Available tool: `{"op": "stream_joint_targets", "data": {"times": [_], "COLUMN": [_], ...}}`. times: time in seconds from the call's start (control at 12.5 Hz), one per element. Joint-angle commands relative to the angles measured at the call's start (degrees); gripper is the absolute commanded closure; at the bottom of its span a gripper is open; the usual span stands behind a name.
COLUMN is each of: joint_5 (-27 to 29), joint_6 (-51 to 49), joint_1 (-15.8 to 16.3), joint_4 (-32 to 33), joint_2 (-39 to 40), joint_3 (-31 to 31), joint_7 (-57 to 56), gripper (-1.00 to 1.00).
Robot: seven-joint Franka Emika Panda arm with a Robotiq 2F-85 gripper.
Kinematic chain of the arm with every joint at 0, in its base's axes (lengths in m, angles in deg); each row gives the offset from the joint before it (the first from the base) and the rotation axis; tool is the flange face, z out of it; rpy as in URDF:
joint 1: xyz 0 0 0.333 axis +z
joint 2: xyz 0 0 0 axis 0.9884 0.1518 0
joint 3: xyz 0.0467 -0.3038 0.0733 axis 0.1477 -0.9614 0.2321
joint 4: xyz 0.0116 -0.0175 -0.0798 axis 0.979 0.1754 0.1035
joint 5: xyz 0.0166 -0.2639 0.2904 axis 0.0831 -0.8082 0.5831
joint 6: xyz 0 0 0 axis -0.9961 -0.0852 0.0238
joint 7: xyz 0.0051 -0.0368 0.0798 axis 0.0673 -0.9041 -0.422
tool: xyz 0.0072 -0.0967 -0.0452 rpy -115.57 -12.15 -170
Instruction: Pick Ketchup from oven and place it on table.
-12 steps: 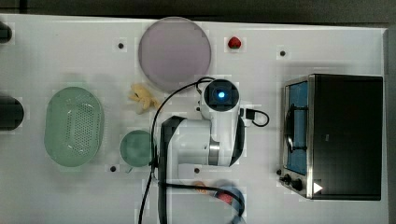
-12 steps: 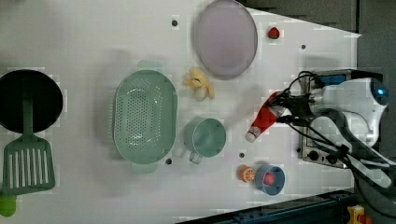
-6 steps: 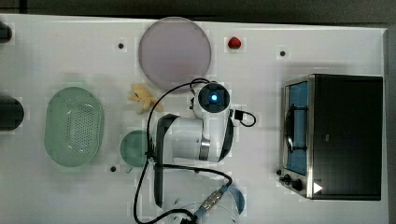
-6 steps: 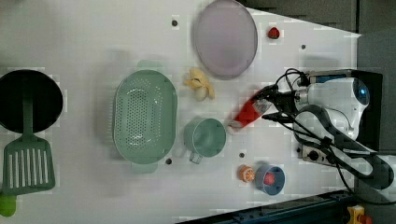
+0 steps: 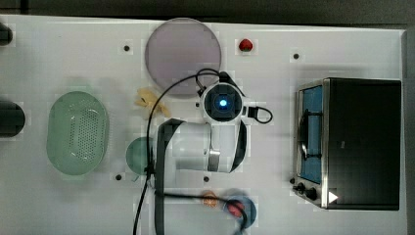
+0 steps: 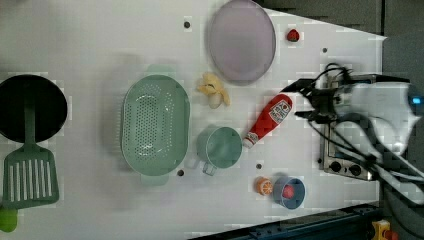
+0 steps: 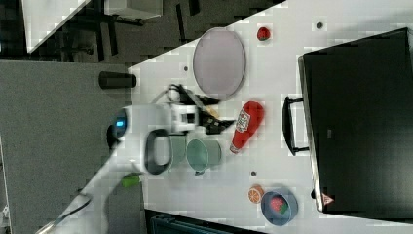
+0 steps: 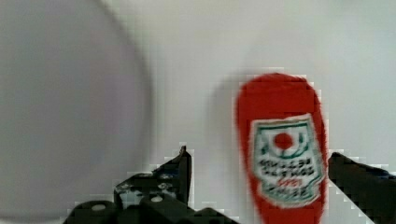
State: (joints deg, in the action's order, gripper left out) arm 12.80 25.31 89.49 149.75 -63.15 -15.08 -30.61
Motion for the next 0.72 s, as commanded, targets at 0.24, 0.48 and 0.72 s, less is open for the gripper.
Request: {"op": "stream_joint_targets", "data": {"times": [0.24, 0.48, 0.72], "joint_5": [0.0, -3.3, -5.1], "joint_6": [-22.0, -33.2, -49.1], "joint_1": [-1.2, -1.2, -1.2], "joint_4": [-17.0, -25.1, -30.5], "joint_2": [-14.4, -14.0, -14.5], "joint_3": [-0.7, -0.9, -0.6], "joint_7": [0.8, 1.4, 7.5], "gripper": [-1.0, -1.0, -1.0]}}
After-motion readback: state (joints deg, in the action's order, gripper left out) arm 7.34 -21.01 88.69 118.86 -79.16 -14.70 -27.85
